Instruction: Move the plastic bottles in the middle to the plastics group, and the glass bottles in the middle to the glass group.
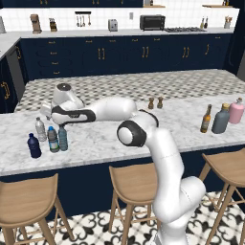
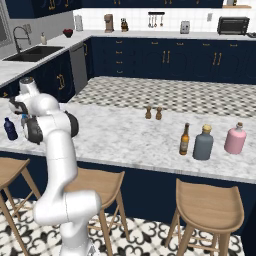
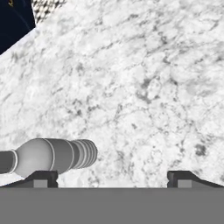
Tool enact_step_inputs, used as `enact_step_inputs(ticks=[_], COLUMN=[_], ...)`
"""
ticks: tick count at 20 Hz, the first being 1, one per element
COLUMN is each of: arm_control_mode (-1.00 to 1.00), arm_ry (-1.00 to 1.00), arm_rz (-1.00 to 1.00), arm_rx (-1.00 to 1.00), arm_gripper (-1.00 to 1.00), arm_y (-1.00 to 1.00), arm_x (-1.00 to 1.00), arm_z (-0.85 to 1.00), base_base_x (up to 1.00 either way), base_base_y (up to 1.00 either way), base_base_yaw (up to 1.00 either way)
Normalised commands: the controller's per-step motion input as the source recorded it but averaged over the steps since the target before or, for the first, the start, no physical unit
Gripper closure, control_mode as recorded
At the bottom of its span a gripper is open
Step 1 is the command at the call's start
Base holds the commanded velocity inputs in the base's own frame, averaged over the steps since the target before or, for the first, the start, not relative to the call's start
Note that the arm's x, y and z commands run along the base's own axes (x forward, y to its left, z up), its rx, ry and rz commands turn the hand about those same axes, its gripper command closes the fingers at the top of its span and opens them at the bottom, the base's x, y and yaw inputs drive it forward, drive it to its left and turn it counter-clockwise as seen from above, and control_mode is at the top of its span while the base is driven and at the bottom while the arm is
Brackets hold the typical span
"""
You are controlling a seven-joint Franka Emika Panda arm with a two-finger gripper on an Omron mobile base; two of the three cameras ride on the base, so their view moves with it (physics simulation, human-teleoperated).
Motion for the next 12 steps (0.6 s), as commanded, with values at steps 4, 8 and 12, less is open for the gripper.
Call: enact_step_inputs(ticks=[4,8,12], arm_control_mode=[-1.0,-1.0,-1.0], arm_ry=[0.05,0.01,0.0], arm_rz=[-0.03,-0.02,-0.04], arm_rx=[0.0,0.0,0.0], arm_gripper=[-1.0,-1.0,-1.0], arm_y=[0.03,0.0,-0.15], arm_x=[0.19,0.04,0.03], arm_z=[0.0,0.1,0.35], base_base_x=[0.0,0.0,0.0], base_base_y=[0.0,0.0,0.0], base_base_yaw=[0.0,0.0,0.0])
